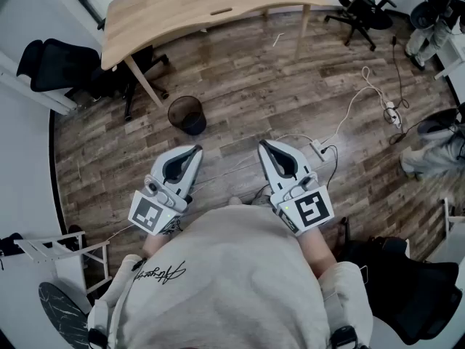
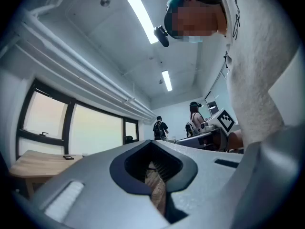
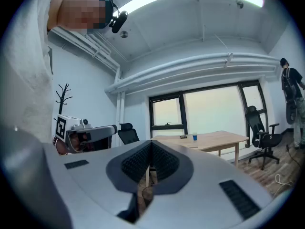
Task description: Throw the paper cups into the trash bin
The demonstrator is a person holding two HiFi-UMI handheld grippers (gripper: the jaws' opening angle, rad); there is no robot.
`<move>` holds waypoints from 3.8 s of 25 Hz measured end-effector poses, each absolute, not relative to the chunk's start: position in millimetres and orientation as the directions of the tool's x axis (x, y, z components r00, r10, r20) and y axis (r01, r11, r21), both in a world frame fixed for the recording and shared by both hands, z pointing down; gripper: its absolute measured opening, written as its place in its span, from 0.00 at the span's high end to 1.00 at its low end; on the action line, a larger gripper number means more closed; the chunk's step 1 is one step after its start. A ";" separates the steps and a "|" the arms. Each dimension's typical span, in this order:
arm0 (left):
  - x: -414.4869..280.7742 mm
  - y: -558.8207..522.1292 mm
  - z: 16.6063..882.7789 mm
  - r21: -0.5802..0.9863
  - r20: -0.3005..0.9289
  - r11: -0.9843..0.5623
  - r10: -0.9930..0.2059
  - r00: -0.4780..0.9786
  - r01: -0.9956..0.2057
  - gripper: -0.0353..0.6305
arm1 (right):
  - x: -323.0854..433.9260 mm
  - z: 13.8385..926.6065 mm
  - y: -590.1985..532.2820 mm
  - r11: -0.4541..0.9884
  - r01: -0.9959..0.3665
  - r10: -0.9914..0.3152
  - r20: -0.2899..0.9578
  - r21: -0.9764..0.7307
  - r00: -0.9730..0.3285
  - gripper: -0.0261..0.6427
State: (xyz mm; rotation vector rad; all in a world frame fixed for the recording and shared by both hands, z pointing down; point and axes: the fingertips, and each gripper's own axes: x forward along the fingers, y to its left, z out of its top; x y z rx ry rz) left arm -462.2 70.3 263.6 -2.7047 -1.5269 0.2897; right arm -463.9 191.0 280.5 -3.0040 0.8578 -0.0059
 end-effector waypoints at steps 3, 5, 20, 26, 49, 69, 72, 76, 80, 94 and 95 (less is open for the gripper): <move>-462.8 68.8 264.7 -0.105 -0.151 -0.525 0.848 0.509 0.844 0.94 | -466.0 279.2 190.4 -0.848 -0.530 -0.530 -0.001 -0.015 0.848 0.95; -463.8 69.2 264.0 -0.103 -0.153 -0.524 0.848 0.507 0.845 0.94 | -466.7 280.0 191.7 -0.849 -0.527 -0.528 0.002 -0.016 0.850 0.95; -463.1 57.8 274.8 -0.107 -0.130 -0.498 0.865 0.485 0.860 0.94 | -471.4 290.8 177.3 -0.864 -0.496 -0.488 0.098 0.089 0.867 0.95; -452.9 54.8 281.7 -0.099 -0.121 -0.492 0.869 0.480 0.865 0.94 | -458.4 301.6 172.7 -0.863 -0.494 -0.481 0.133 0.103 0.867 0.95; -299.5 90.2 261.7 -0.126 -0.149 -0.538 0.841 0.520 0.833 0.94 | -290.1 282.2 222.0 -0.864 -0.504 -0.504 0.023 -0.018 0.863 0.95; -160.5 157.5 248.7 -0.143 -0.148 -0.609 0.793 0.592 0.780 0.94 | -140.4 269.5 278.7 -0.786 -0.618 -0.618 0.023 -0.008 0.786 0.95; -144.1 169.6 252.2 -0.152 -0.144 -0.623 0.782 0.607 0.767 0.94 | -121.5 269.2 286.2 -0.765 -0.644 -0.644 0.024 0.000 0.765 0.95; -133.8 180.4 253.3 -0.144 -0.143 -0.635 0.772 0.619 0.759 0.94 | -107.3 269.9 291.5 -0.747 -0.665 -0.664 0.018 -0.001 0.747 0.95; -131.6 185.1 257.0 -0.148 -0.126 -0.618 0.786 0.605 0.772 0.94 | -105.8 274.3 286.6 -0.738 -0.674 -0.674 0.012 -0.014 0.738 0.95; -128.3 192.7 264.4 -0.130 -0.132 -0.607 0.794 0.593 0.784 0.94 | -106.7 288.5 291.1 -0.745 -0.667 -0.667 0.038 -0.019 0.744 0.95; -127.3 192.4 264.7 -0.129 -0.128 -0.607 0.794 0.594 0.784 0.94 | -106.3 287.4 291.4 -0.746 -0.666 -0.666 0.041 -0.015 0.745 0.95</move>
